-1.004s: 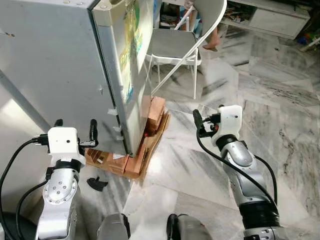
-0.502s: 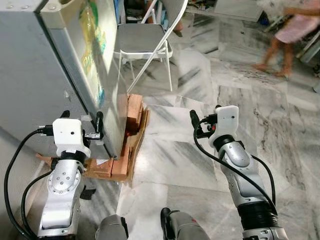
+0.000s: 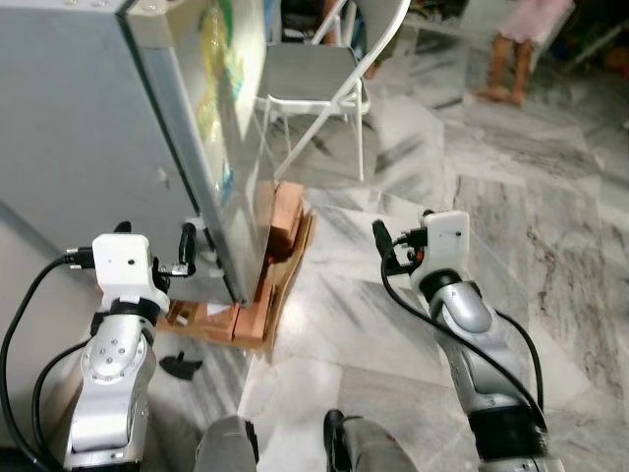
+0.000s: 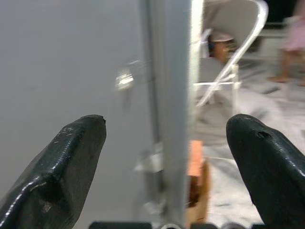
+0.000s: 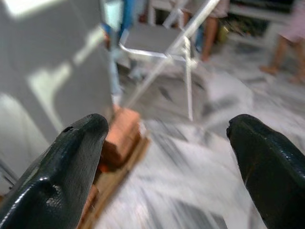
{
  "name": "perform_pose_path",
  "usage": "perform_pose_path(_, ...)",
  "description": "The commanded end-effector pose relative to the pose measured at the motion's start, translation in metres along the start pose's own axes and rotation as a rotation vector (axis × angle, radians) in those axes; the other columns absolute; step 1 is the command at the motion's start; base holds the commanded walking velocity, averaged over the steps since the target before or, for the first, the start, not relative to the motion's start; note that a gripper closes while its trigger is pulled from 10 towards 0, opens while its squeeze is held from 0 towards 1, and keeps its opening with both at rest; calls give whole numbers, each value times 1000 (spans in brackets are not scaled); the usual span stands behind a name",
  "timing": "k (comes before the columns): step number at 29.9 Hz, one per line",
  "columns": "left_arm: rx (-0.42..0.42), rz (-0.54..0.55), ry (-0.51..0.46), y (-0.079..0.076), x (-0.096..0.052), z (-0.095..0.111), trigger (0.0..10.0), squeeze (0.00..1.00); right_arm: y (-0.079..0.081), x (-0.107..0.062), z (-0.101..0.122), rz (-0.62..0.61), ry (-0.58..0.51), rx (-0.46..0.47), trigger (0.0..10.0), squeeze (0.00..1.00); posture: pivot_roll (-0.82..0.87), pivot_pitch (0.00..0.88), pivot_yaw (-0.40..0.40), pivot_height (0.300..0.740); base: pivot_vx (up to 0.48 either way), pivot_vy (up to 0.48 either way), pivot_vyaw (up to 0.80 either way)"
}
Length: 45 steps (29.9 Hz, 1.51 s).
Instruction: Restocking fridge
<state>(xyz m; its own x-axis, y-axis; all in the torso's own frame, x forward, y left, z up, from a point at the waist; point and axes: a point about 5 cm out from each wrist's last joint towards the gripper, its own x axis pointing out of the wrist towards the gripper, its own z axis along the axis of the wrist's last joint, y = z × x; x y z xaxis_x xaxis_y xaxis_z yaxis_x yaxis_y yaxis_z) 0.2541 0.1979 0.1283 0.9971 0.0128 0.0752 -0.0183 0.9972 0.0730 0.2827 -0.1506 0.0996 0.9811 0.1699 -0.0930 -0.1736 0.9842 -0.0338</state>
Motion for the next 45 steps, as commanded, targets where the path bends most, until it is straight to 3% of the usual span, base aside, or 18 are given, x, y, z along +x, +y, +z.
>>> perform_pose_path(1, -9, -28, -7, -6, 2, 3, 10000, 0, -4, -3, 3, -13, -9, -10, 10000, 0, 107, 170, -31, 740, 0, 0, -800)
perform_pose_path(11, -26, -44, 3, -10, -1, 1, 10000, 0, -3, -2, 5, -9, -7, -5, 10000, 0, 109, 171, -40, 740, 0, 0, -139)
perform_pose_path(23, -41, -58, 13, -14, -8, -1, 10000, 0, -3, -1, 4, 2, 8, -10, 10000, 0, 112, 165, -40, 740, 301, 0, -200)
perform_pose_path(34, -67, -16, 57, -14, -34, -11, 10000, 0, 3, -17, 13, 89, -17, -50, 10000, 0, 115, 141, 1, 740, 236, 0, -116)
perform_pose_path(39, -53, 44, 60, -14, -45, -12, 10000, 0, 7, -24, 1, 109, 31, -33, 10000, 0, 134, 128, -24, 740, 0, 0, 0)
perform_pose_path(45, -61, 49, 44, -12, -39, -7, 10000, 0, 22, -19, -7, 140, 62, -13, 10000, 0, 142, 133, -36, 740, 0, 0, 0)
